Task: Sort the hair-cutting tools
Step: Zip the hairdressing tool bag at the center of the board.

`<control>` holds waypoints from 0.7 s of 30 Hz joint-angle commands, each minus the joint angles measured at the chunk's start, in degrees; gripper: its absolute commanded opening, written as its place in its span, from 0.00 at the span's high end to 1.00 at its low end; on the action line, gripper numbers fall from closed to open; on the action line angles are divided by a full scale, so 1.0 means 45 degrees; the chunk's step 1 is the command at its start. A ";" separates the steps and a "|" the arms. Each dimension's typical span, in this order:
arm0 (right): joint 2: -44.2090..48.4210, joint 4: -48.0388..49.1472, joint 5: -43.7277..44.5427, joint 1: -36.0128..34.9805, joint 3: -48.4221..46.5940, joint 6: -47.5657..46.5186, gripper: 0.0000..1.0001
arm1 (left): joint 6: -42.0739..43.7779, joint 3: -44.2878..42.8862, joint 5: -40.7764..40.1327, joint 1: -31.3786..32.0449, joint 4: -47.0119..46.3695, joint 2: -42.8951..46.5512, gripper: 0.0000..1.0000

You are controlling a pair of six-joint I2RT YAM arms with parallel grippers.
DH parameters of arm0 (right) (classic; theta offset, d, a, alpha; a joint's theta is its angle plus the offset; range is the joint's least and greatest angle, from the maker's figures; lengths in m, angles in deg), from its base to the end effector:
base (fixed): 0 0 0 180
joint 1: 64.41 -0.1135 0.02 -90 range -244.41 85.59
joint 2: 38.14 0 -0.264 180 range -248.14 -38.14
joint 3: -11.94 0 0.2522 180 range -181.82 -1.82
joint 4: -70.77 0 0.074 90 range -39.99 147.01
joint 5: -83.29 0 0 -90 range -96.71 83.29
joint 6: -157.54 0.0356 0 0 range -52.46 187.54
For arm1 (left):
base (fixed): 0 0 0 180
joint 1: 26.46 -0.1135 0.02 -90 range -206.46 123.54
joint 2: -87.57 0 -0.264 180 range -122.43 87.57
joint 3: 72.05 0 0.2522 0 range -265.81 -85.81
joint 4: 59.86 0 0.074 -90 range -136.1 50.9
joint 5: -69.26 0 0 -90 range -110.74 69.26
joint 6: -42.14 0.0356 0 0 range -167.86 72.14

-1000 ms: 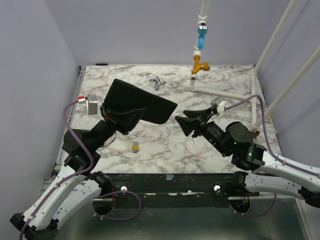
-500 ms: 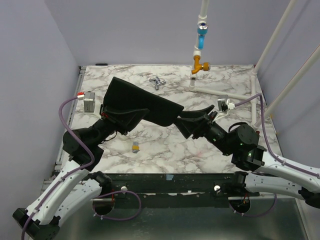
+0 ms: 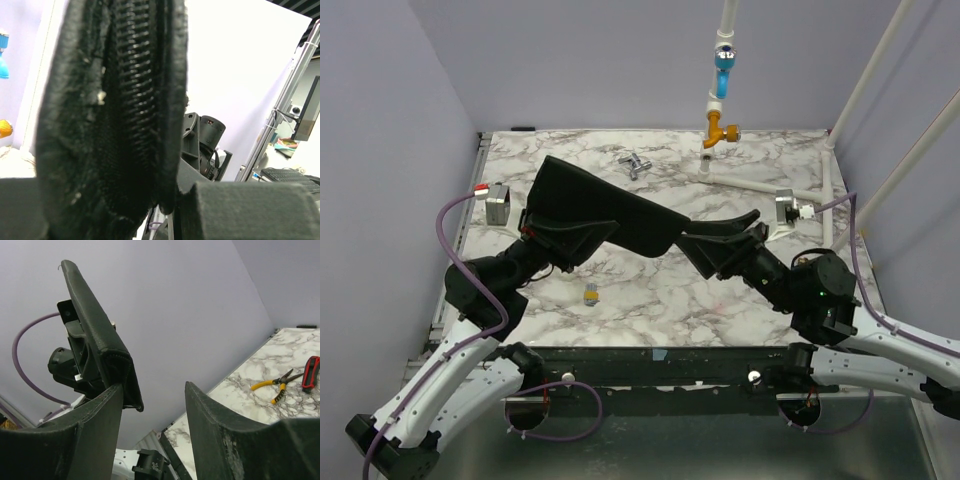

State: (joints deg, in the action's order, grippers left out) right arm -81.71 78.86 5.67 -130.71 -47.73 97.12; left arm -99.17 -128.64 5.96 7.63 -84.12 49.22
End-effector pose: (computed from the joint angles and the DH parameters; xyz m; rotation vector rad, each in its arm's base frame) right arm 0.0754 0.1528 0.4100 -0.1950 1.2530 1.3442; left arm 0.0991 -0.0864 0.4277 0.3497 0.9750 -1.5640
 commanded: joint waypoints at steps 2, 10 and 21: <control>-0.0882 -0.0086 -0.1089 -0.0016 -0.0598 0.0277 0.44 | -0.0486 -0.0265 0.0485 -0.0055 -0.1279 -0.0168 1.00; -0.1644 -0.0560 -0.1951 -0.0021 -0.0914 0.0590 0.46 | -0.0537 -0.0230 0.0387 -0.0058 -0.1492 -0.0189 1.00; -0.1593 -0.4402 -0.0168 -0.0024 -0.0823 -0.1538 0.54 | 0.2129 -0.1149 -0.0237 -0.0055 0.0331 0.0438 1.00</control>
State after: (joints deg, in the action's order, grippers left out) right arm -88.23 70.77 -0.10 -130.71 -51.08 96.95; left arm -96.83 -128.71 7.62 7.54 -82.18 49.33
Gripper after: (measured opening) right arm 0.480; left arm 0.219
